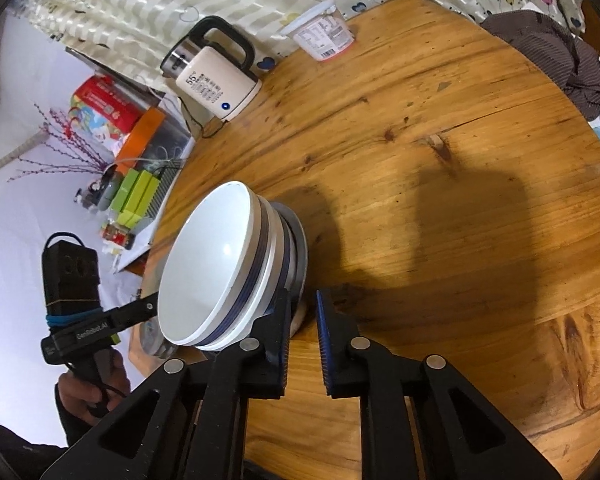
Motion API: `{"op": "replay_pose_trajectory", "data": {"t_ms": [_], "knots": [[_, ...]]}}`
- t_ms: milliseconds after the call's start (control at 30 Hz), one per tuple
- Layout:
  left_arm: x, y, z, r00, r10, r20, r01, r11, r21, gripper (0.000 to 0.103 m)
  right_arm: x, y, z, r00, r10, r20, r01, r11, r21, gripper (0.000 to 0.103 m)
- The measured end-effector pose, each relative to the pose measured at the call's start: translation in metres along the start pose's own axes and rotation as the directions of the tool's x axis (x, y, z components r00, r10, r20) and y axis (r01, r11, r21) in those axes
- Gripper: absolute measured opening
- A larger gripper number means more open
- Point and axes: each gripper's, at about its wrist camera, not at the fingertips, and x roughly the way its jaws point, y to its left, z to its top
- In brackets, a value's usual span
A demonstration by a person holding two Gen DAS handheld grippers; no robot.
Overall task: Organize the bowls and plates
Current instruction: 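Lift the bowl stack with both grippers and carry it toward the beige plates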
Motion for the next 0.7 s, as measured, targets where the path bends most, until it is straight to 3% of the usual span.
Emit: {"op": "replay_pose_trajectory", "data": {"t_ms": [533, 700], "knots": [[0.009, 0.016, 0.008, 0.994, -0.097, -0.052, 0.095, 0.995, -0.034, 0.026, 0.001, -0.019, 0.003, 0.988, 0.154, -0.033, -0.152, 0.987, 0.041, 0.009], [0.012, 0.016, 0.012, 0.985, -0.152, -0.078, 0.151, 0.988, -0.022, 0.013, 0.002, -0.024, 0.005, 0.982, 0.184, -0.036, -0.181, 0.982, 0.06, 0.009]]}}
